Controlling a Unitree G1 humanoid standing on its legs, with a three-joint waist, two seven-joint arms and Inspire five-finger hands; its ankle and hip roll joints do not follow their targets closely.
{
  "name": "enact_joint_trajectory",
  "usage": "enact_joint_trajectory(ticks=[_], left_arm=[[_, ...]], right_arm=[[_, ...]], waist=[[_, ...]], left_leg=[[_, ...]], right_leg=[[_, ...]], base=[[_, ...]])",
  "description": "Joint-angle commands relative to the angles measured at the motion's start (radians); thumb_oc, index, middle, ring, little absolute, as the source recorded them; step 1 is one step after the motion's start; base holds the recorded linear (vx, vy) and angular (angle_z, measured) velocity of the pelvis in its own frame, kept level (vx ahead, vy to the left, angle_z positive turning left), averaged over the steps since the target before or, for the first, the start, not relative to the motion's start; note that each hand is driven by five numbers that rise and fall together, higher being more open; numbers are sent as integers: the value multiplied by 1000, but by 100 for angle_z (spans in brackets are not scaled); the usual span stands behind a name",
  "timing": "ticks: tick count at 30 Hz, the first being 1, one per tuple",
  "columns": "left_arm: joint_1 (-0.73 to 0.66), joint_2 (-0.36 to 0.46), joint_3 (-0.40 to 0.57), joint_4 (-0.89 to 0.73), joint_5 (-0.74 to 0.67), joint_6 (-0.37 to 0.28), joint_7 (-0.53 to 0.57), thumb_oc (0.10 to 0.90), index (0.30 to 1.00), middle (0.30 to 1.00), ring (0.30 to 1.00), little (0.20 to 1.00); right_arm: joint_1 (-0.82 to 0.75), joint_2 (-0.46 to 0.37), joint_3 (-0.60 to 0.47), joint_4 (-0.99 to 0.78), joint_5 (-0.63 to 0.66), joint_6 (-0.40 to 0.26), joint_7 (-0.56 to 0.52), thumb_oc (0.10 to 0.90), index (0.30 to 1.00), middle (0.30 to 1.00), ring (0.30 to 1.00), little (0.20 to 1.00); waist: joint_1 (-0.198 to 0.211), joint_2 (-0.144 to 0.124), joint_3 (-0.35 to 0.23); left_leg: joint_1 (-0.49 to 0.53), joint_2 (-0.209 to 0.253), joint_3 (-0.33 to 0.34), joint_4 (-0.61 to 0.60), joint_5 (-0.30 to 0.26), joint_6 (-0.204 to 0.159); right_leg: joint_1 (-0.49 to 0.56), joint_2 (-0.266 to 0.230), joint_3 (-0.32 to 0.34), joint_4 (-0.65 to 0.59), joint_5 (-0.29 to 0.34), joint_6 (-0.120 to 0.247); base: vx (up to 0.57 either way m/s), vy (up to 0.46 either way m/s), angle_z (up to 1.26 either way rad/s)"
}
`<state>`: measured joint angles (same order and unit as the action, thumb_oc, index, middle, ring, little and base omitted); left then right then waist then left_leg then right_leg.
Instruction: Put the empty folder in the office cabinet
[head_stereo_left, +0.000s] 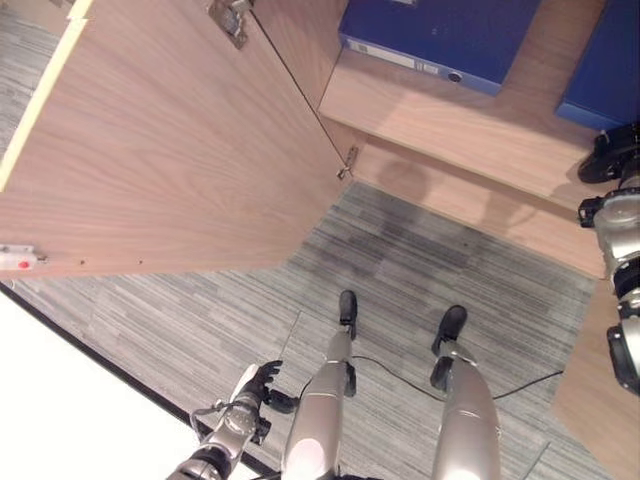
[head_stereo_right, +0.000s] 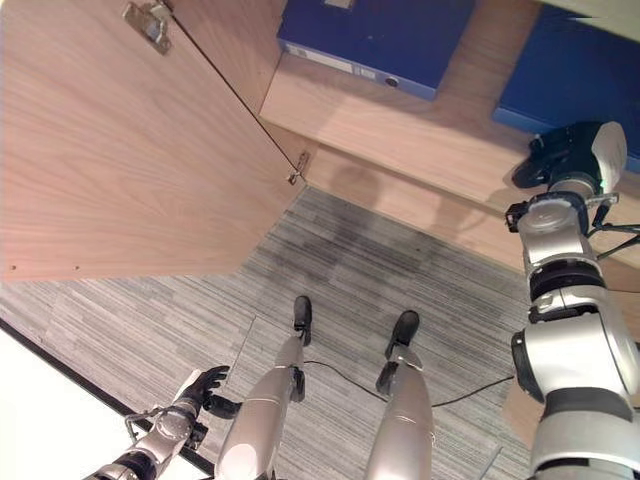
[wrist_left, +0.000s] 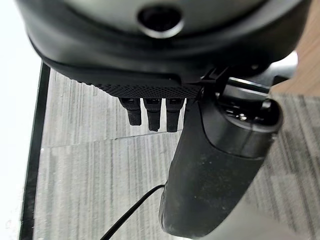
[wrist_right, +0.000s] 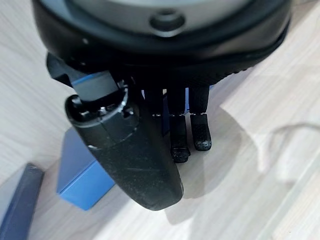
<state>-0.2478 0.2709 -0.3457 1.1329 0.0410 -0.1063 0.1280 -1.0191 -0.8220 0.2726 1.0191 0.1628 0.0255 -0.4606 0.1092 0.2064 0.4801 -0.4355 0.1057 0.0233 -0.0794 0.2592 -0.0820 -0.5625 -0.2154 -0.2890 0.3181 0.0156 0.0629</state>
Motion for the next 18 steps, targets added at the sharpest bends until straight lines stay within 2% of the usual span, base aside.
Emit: enact_joint_trajectory(ticks=[1,2,3,4,5,6,8,9,10,11,12,14,18], left_arm=[[10,44,-4,88,-8,30,38,800,900,900,900,900],[10,33,6,85,-3,33,38,800,900,900,900,900],[15,28,12,81,3,36,40,800,900,900,900,900],[17,29,10,81,3,36,40,800,900,900,900,900],[36,8,28,64,9,35,40,800,900,900,900,900],[37,10,25,63,9,35,40,800,900,900,900,900],[47,-15,43,46,-7,37,40,800,900,900,900,900],[49,-25,69,38,-21,39,46,800,900,900,900,900],[53,-23,69,37,-21,39,46,800,900,900,900,900],[64,-29,97,33,-41,39,58,800,900,900,900,900],[65,-29,97,33,-41,39,58,800,900,900,900,900],[84,-24,124,17,-46,39,72,800,900,900,900,900],[105,-21,138,-6,-48,44,81,800,900,900,900,900]], right_arm=[[118,-32,-109,-302,-48,-140,-101,400,300,300,300,300],[209,10,-152,-358,-68,-148,-104,400,300,300,300,300],[308,52,-196,-424,-101,-148,-104,580,571,571,571,571],[313,53,-198,-427,-102,-147,-104,765,848,848,848,848],[475,162,-242,-505,-134,-159,-98,800,900,900,900,900],[482,164,-246,-510,-136,-157,-98,800,900,900,900,900],[615,274,-250,-578,-145,-176,-81,800,900,900,900,900],[727,344,-246,-653,-162,-182,-49,800,900,900,900,900],[735,348,-247,-661,-164,-179,-48,800,900,900,900,900],[827,408,-223,-655,-145,-187,-10,800,900,900,900,900],[827,408,-222,-655,-145,-187,-10,800,900,900,900,900],[948,463,-169,-665,-130,-175,74,800,900,900,900,900],[1008,492,-110,-669,-156,-159,146,800,900,900,900,900]], waist=[[-7,-66,-68],[-11,-74,-75],[-13,-82,-84],[-12,-83,-84],[-21,-95,-101],[-20,-95,-103],[-32,-115,-123],[-44,-136,-147],[-45,-137,-149],[-60,-155,-176],[-60,-155,-175],[-68,-171,-213],[-73,-189,-248]], left_leg=[[145,67,-28,6,-165,-86],[159,68,-26,7,-170,-85],[170,70,-26,7,-169,-82],[174,71,-25,8,-175,-83],[208,73,-24,10,-185,-80],[206,74,-26,9,-179,-78],[241,78,-21,10,-188,-80],[265,80,-20,9,-187,-76],[267,80,-21,8,-187,-76],[304,81,-19,7,-193,-75],[306,80,-20,7,-194,-75],[360,78,-18,7,-213,-62],[415,68,-21,9,-236,-39]], right_leg=[[92,-32,3,59,-130,99],[114,-29,0,48,-130,99],[140,-26,-8,25,-117,99],[143,-26,-7,30,-126,100],[189,-24,-14,7,-121,101],[191,-22,-16,-2,-112,101],[243,-18,-23,-21,-113,104],[281,-15,-36,-37,-101,108],[285,-15,-37,-39,-101,108],[328,-16,-50,-50,-95,117],[330,-16,-51,-50,-95,117],[372,-22,-64,-42,-93,128],[410,-34,-56,1,-90,148]], base=[[68,-3,10],[58,2,10],[60,-8,6],[86,9,2],[58,16,0],[61,42,5],[75,59,5],[80,58,2],[83,132,14],[55,89,18],[85,191,12],[48,159,2],[51,139,3]])
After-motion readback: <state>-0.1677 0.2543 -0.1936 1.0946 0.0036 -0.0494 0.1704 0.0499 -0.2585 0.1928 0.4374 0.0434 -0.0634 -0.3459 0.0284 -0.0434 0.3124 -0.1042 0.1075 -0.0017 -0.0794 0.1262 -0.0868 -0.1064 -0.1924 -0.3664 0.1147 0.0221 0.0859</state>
